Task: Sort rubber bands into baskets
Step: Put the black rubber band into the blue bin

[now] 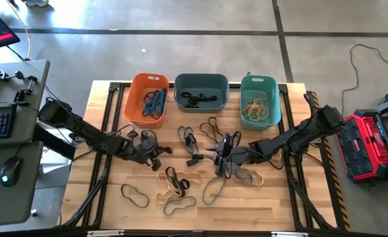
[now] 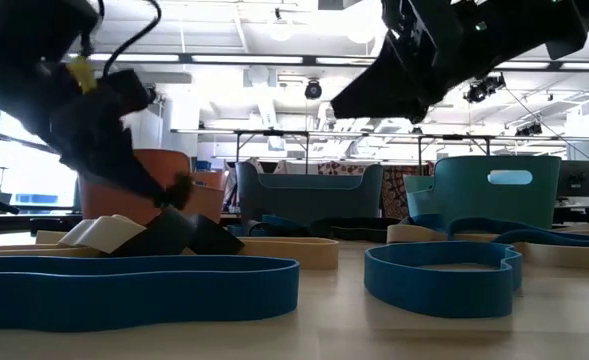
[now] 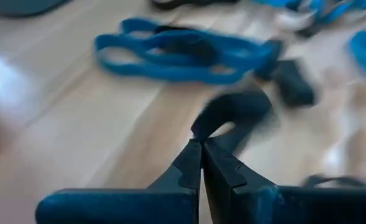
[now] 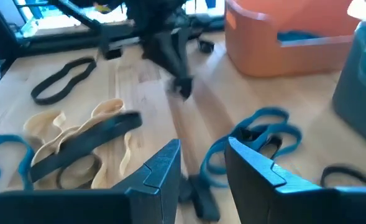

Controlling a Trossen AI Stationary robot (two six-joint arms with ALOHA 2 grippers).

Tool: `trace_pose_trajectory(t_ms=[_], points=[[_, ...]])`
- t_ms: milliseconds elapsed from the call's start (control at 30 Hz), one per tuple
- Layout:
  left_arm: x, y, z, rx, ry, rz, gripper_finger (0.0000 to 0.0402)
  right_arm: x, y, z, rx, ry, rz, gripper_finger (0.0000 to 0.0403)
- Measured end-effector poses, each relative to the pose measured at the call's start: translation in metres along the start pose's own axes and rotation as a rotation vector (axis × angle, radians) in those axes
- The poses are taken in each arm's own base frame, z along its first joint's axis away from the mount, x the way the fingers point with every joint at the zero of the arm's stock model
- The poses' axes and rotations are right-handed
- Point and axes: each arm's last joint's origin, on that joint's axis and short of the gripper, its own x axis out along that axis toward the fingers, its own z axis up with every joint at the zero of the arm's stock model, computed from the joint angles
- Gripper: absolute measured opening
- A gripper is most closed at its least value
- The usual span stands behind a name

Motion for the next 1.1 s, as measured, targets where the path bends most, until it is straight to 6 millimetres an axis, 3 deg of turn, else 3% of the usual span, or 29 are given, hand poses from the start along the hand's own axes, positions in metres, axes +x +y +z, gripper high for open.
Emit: trace_pose_trajectory(t_ms=[333, 767, 1100], points=[[0.001, -0.008, 0.019, -0.117, -0.126, -0.139, 0.0000, 0.004, -0.007, 0.016, -0.069, -0.133, -0.018, 0.0113], [0.002, -0.007, 0.033, -0.144, -0.226, -0.169, 0.0000, 0.023, -0.014, 0.007, -0.051, -0.117, 0.052, 0.0115], [0.003, -0.006, 0.034, -0.122, -0.215, -0.180, 0.0000, 0.052, -0.001, 0.026, -0.030, -0.107, 0.069, 0.0203]])
